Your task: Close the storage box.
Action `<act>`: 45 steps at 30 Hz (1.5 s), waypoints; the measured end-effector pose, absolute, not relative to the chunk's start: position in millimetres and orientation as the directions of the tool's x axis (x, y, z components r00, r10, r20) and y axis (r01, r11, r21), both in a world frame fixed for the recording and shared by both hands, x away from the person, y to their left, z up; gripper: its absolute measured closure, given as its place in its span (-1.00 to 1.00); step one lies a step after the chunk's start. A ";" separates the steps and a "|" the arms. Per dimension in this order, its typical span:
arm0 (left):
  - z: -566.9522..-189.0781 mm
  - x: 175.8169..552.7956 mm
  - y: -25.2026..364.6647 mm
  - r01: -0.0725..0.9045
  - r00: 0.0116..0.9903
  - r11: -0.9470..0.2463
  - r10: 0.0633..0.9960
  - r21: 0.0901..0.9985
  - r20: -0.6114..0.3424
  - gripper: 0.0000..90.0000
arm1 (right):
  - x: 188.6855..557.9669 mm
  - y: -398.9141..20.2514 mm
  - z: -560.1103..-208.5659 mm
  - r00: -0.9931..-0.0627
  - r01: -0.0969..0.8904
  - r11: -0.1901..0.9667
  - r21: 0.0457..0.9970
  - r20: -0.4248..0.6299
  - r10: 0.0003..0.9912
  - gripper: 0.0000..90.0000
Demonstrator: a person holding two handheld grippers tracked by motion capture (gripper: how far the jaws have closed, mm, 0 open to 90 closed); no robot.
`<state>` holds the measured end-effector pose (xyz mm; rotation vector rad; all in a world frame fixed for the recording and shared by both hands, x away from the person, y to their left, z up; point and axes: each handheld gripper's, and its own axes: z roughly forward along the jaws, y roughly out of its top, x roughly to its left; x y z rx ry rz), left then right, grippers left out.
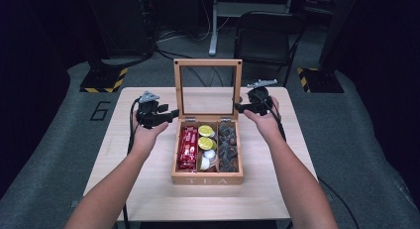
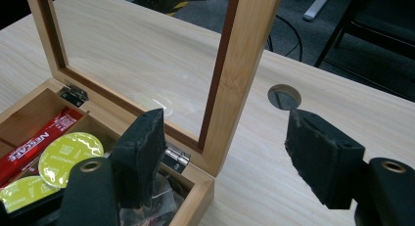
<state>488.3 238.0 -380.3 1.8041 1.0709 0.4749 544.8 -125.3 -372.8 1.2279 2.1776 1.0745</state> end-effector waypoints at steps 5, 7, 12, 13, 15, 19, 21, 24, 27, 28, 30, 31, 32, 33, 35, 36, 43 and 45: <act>-379.4 486.6 240.1 0.461 0.539 -0.162 0.832 0.872 -0.131 -0.02 | 552.1 -117.1 -378.9 -0.512 0.547 0.308 0.779 0.020 0.859 -0.32; -377.4 485.3 243.8 0.455 0.545 -0.175 0.830 0.873 -0.117 -0.02 | 555.8 -114.3 -380.9 -0.524 0.539 0.325 0.777 0.007 0.852 -0.32; -374.9 483.6 250.0 0.451 0.526 -0.151 0.841 0.880 -0.125 -0.02 | 561.9 -109.5 -381.5 -0.516 0.542 0.300 0.785 0.029 0.856 -0.32; -374.7 483.4 250.7 0.452 0.526 -0.153 0.841 0.879 -0.124 -0.02 | 563.3 -109.0 -382.6 -0.512 0.544 0.294 0.786 0.033 0.858 -0.32; -374.4 482.6 251.4 0.455 0.524 -0.150 0.842 0.878 -0.127 -0.02 | 565.6 -108.2 -385.0 -0.508 0.543 0.300 0.784 0.023 0.861 -0.32; -374.5 478.8 256.7 0.454 0.522 -0.151 0.844 0.878 -0.125 -0.02 | 570.5 -106.7 -389.9 -0.505 0.544 0.293 0.787 0.028 0.863 -0.32; -375.0 477.8 258.4 0.457 0.520 -0.151 0.845 0.876 -0.125 -0.02 | 572.1 -105.5 -391.3 -0.500 0.539 0.291 0.790 0.022 0.865 -0.30; -375.6 475.8 260.7 0.459 0.515 -0.148 0.848 0.876 -0.126 -0.02 | 574.2 -104.7 -392.2 -0.499 0.536 0.292 0.792 0.019 0.866 -0.23; -375.7 473.4 261.9 0.459 0.513 -0.151 0.849 0.876 -0.123 -0.02 | 575.4 -103.9 -391.5 -0.484 0.533 0.274 0.800 0.023 0.875 -0.15; -375.7 473.4 261.9 0.459 0.513 -0.151 0.849 0.876 -0.123 -0.02 | 575.7 -103.7 -391.4 -0.478 0.533 0.269 0.802 0.024 0.878 -0.12; -375.8 471.3 262.0 0.456 0.512 -0.150 0.850 0.877 -0.121 -0.02 | 576.7 -102.5 -391.2 -0.476 0.533 0.276 0.800 0.014 0.879 -0.09; -375.8 470.7 262.2 0.457 0.514 -0.151 0.849 0.877 -0.122 -0.02 | 577.0 -101.6 -391.0 -0.478 0.533 0.277 0.800 0.014 0.878 -0.07; -376.0 470.2 262.1 0.457 0.513 -0.151 0.850 0.877 -0.121 -0.02 | 577.3 -100.5 -390.8 -0.482 0.532 0.274 0.801 0.020 0.876 -0.02; -376.2 470.1 261.9 0.458 0.513 -0.151 0.850 0.876 -0.121 -0.02 | 577.5 -99.0 -390.5 -0.487 0.531 0.274 0.802 0.024 0.873 -0.01; -376.3 470.0 261.6 0.458 0.512 -0.150 0.850 0.876 -0.123 -0.02 | 577.0 -95.6 -390.0 -0.475 0.535 0.277 0.798 0.012 0.880 0.00; -376.1 470.1 261.6 0.456 0.515 -0.153 0.848 0.877 -0.120 -0.02 | 577.1 -93.7 -390.1 -0.466 0.536 0.276 0.798 0.007 0.885 0.01; -375.2 469.9 262.5 0.460 0.513 -0.153 0.849 0.874 -0.121 -0.02 | 579.6 -102.7 -388.3 -0.461 0.561 0.236 0.794 0.062 0.885 0.26; -375.4 470.0 263.6 0.463 0.510 -0.153 0.852 0.873 -0.121 -0.02 | 580.6 -102.1 -387.9 -0.462 0.556 0.246 0.794 0.050 0.885 0.27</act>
